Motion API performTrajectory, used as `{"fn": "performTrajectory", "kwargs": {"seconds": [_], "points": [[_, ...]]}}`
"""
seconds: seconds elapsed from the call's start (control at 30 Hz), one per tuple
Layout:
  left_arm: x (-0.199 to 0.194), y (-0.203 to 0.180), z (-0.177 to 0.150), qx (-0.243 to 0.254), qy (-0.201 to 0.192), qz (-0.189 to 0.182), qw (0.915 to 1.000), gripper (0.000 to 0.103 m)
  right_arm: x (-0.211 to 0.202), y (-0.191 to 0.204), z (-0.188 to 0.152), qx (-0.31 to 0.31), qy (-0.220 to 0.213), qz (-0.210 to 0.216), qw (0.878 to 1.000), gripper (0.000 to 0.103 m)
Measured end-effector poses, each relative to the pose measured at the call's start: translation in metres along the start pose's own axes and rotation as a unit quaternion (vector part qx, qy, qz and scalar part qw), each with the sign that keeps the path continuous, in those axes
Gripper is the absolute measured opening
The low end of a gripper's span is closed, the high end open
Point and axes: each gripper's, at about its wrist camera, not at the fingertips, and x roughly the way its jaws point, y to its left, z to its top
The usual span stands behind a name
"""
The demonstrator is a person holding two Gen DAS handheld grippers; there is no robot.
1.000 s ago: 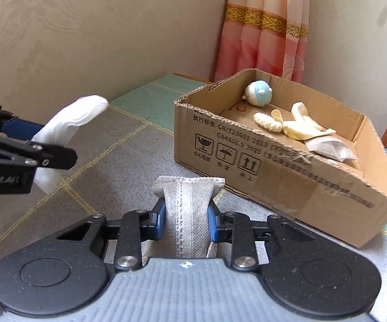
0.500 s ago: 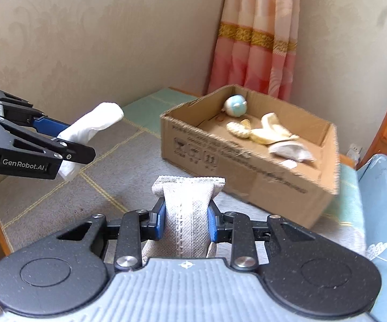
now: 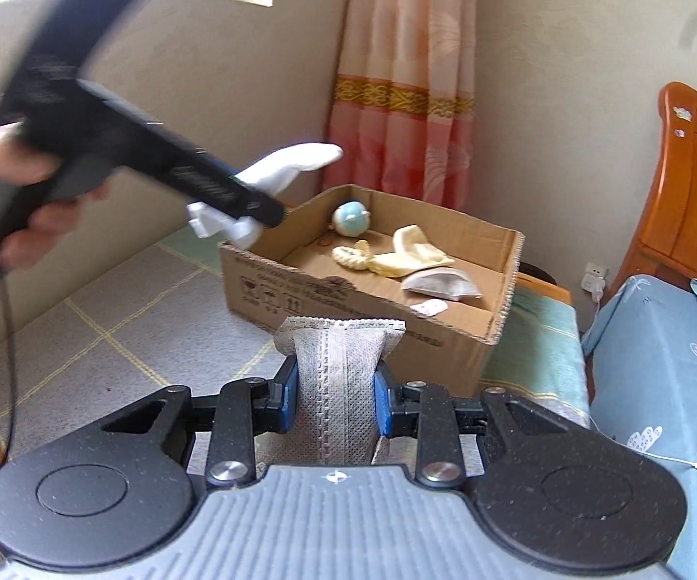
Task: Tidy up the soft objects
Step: 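Carry the white cloth and grey pouch into the box and open both tools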
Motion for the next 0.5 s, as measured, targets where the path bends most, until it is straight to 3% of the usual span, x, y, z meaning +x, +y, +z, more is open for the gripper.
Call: {"fn": "performTrajectory", "kwargs": {"seconds": [0.07,0.1,0.13,0.2,0.3,0.5], "points": [[0.018,0.002,0.005,-0.001,0.009,0.006,0.9999,0.043,-0.002,-0.006,0.000,0.005,-0.002,-0.005,1.000,0.035],[0.026,0.003,0.006,-0.001,0.011,0.007,0.9999,0.051,-0.003,-0.009,0.000,0.008,-0.003,-0.008,1.000,0.035],[0.032,0.004,0.007,-0.003,0.011,0.011,0.9999,0.070,-0.004,-0.011,0.001,0.010,-0.004,-0.010,1.000,0.035],[0.039,0.008,0.007,-0.016,0.003,0.049,0.9987,0.099,-0.004,-0.015,0.001,0.014,-0.006,-0.015,1.000,0.035],[0.031,0.015,0.000,-0.026,-0.023,0.057,0.9978,0.100,-0.004,-0.018,0.002,0.016,-0.007,-0.020,1.000,0.035],[0.003,0.011,-0.018,-0.027,-0.031,0.067,0.9969,0.102,0.003,-0.018,0.010,0.016,-0.008,-0.023,1.000,0.035]]}}
